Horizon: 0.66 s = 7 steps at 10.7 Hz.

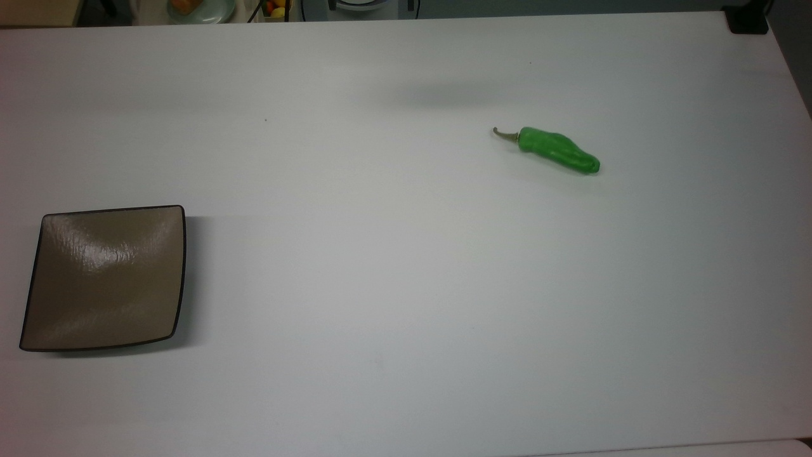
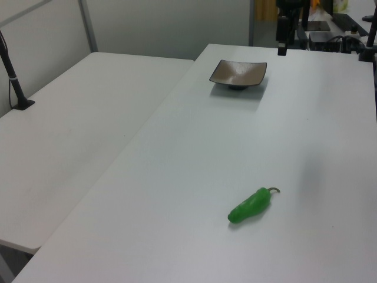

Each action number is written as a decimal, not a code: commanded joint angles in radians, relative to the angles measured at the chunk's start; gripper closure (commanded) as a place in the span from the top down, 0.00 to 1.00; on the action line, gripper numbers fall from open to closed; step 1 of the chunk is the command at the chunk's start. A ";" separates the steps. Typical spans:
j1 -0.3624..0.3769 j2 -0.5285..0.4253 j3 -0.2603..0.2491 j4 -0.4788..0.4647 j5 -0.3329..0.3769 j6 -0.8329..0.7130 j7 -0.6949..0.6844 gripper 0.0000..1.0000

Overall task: Chili peppers are placed on a ceramic plate
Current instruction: 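Move the open gripper over the green chili pepper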

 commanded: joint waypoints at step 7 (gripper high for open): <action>0.016 0.001 -0.001 -0.037 0.007 0.028 -0.166 1.00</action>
